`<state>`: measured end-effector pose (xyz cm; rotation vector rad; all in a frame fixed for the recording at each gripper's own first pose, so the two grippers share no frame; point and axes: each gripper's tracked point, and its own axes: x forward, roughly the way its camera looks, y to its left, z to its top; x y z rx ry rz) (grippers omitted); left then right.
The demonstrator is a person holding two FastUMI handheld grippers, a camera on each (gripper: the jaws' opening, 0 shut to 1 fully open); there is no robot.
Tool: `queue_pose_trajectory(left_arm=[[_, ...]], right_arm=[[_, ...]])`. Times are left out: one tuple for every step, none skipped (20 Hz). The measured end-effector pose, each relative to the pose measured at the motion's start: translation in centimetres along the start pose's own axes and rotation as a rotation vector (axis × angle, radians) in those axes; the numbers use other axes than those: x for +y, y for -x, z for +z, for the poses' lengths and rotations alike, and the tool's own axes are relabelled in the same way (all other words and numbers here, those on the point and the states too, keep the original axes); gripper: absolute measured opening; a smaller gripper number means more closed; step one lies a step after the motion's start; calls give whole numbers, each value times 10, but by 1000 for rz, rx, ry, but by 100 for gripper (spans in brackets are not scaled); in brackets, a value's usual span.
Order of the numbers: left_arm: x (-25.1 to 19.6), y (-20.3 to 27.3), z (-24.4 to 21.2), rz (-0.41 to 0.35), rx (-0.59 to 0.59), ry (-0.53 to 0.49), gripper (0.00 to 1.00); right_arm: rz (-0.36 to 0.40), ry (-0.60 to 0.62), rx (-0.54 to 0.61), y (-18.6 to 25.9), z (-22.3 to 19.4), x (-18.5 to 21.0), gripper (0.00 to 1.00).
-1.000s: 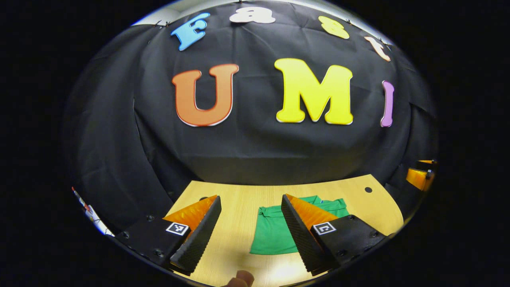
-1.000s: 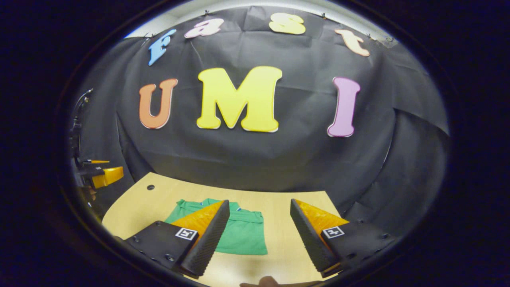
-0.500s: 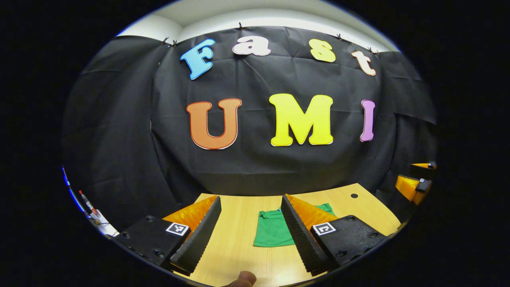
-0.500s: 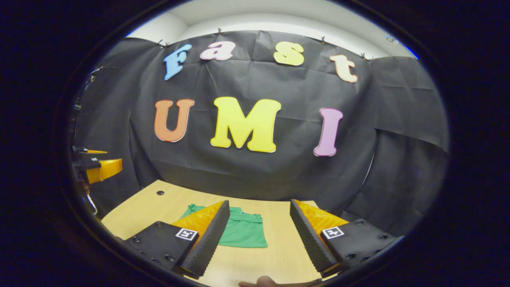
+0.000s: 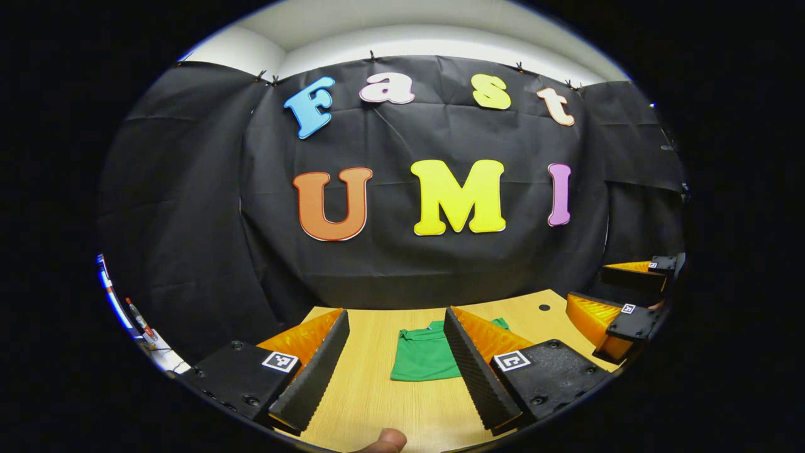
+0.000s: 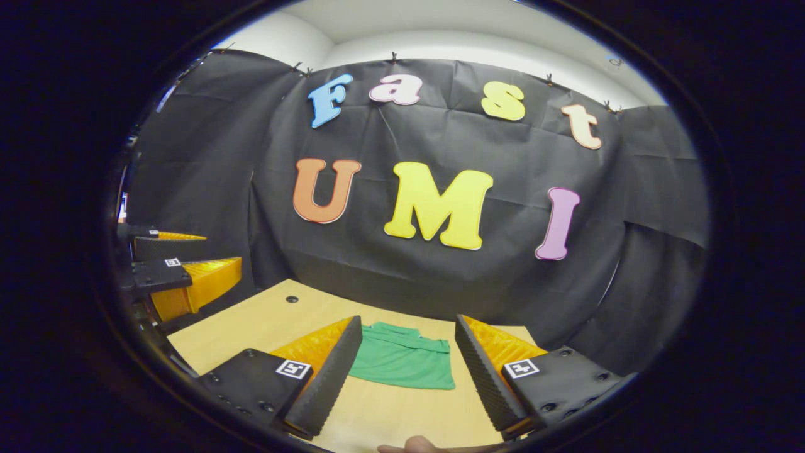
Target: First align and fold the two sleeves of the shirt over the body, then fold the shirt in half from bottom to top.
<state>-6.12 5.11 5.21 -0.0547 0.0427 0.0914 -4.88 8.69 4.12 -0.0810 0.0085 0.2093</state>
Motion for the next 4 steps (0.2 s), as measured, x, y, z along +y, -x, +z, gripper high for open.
queue_pose_trajectory(left_arm=[[1, 0, -1, 2, -3, 13, 97], [2, 2, -1, 3, -1, 16, 97], [5, 2, -2, 11, 0, 12, 97], [9, 2, -1, 16, -4, 9, 97]], right_arm=[[1, -4, 9, -1, 0, 2, 95], [1, -3, 16, -3, 0, 3, 95], [0, 4, 16, -5, 2, 3, 95], [-2, 11, 12, -6, 4, 5, 95]])
